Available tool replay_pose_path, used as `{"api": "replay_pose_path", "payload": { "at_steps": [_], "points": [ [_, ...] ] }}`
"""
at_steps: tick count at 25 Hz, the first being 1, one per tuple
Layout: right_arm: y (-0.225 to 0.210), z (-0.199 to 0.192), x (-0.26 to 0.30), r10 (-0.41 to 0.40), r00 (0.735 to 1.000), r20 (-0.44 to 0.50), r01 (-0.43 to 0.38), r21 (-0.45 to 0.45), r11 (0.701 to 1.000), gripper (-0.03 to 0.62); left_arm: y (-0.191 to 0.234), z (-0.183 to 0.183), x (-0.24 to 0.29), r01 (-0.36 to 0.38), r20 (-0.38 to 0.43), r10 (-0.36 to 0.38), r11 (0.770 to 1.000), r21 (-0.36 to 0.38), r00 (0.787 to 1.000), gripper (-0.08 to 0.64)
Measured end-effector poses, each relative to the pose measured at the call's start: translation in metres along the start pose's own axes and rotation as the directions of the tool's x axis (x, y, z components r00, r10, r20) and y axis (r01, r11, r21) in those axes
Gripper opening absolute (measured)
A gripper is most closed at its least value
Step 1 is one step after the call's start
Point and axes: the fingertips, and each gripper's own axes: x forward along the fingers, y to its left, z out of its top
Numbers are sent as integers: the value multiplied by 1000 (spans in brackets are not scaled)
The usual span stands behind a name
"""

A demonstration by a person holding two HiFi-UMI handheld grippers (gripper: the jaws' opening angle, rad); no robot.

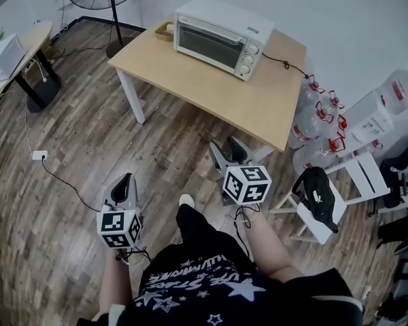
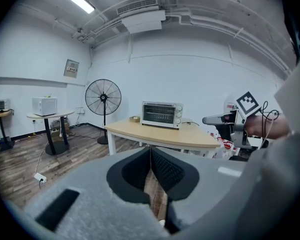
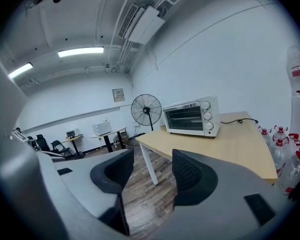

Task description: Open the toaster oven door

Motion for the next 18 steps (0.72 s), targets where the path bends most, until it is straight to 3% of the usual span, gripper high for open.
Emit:
{"api": "replay_pose_path", "payload": {
  "at_steps": [11,18],
  "points": [
    [-78,59,103,-52,998,18,50,89,995,230,16,77,137,62,16,-64,996,68,998,21],
    [-123,82,150,-74,997,32,70,132,989,230,14,105,199,76,26,-79,993,94,997,21]
  ]
}}
